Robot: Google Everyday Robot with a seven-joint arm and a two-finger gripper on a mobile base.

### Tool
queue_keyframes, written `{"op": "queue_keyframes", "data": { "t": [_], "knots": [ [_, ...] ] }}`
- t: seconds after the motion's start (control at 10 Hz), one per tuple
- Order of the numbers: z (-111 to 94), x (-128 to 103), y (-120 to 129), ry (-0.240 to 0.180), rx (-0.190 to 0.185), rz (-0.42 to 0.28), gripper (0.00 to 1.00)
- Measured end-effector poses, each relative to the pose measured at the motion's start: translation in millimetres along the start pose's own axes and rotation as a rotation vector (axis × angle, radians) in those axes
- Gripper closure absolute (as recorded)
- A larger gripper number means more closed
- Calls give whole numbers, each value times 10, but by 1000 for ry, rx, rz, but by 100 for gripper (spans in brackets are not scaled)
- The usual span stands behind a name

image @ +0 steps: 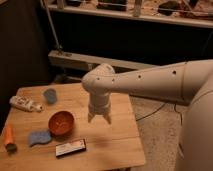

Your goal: Move the arm in a circular motion

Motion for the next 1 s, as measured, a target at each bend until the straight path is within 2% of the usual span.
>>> {"op": "queue_keyframes", "data": {
  "t": [0.2,0.3,0.5,0.7,0.8,1.0],
  "knots": [
    [11,-289,-336,-32,-11,55,35],
    [4,-555,-553,-56,-13,89,35],
    [-23,-961,-653,-90,-22,102,35],
    [-84,-1282,-526,-131,-19,57,35],
    [-150,-1441,-257,-160,-28,-1,35],
    [-250,-1549,187,-188,-32,-100,35]
  ]
}}
